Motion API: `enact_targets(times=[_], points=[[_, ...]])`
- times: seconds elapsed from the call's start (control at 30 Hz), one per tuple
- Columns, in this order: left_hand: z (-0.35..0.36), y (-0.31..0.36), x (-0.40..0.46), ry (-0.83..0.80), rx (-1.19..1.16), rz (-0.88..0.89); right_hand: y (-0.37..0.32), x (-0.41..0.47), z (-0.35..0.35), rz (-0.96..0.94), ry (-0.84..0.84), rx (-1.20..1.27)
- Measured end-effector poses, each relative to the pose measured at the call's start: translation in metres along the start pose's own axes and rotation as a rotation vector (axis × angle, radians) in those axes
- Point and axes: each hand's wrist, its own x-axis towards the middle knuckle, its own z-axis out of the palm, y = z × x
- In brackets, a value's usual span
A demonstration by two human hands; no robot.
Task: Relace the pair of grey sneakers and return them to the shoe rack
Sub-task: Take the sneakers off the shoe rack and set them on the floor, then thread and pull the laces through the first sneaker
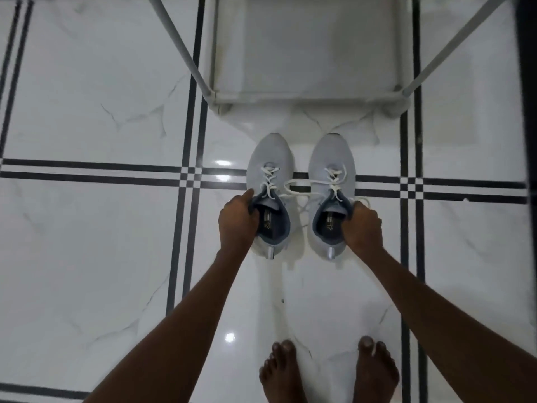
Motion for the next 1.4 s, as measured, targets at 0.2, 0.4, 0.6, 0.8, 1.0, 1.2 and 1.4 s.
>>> enact_targets(times=[0.2, 0.4, 0.6, 0.8, 1.0, 1.2, 1.4], points=[[0.03, -0.025, 0.014, 0.033, -0.037, 0.064, 0.001, 0.029, 0.02, 0.074, -0.045, -0.011], [0.002, -0.043, 0.031, 0.072, 0.332, 0.28, -0.046, 0.008, 0.009, -0.274, 0.245, 0.004], [-0.048, -0.033, 0.069, -0.373, -0.074, 0.27, -0.094, -0.002, 0.057, -0.507, 0.007, -0.119], [-0.076, -0.016, 0.081, -0.801, -0.193, -0.035, -0.102, 0.006, 0.084, -0.551, 0.02, -0.051], [-0.107, -0.014, 0.098, -0.88, 0.21, -0.168, -0.119, 0.015, 0.106, -0.67, 0.046, 0.055], [-0.119, -0.016, 0.103, -0.894, 0.378, -0.258, -0.126, 0.025, 0.112, -0.721, 0.01, 0.134], [-0.142, -0.028, 0.113, -0.651, 0.419, -0.227, -0.128, 0.028, 0.116, -0.71, 0.011, 0.111]])
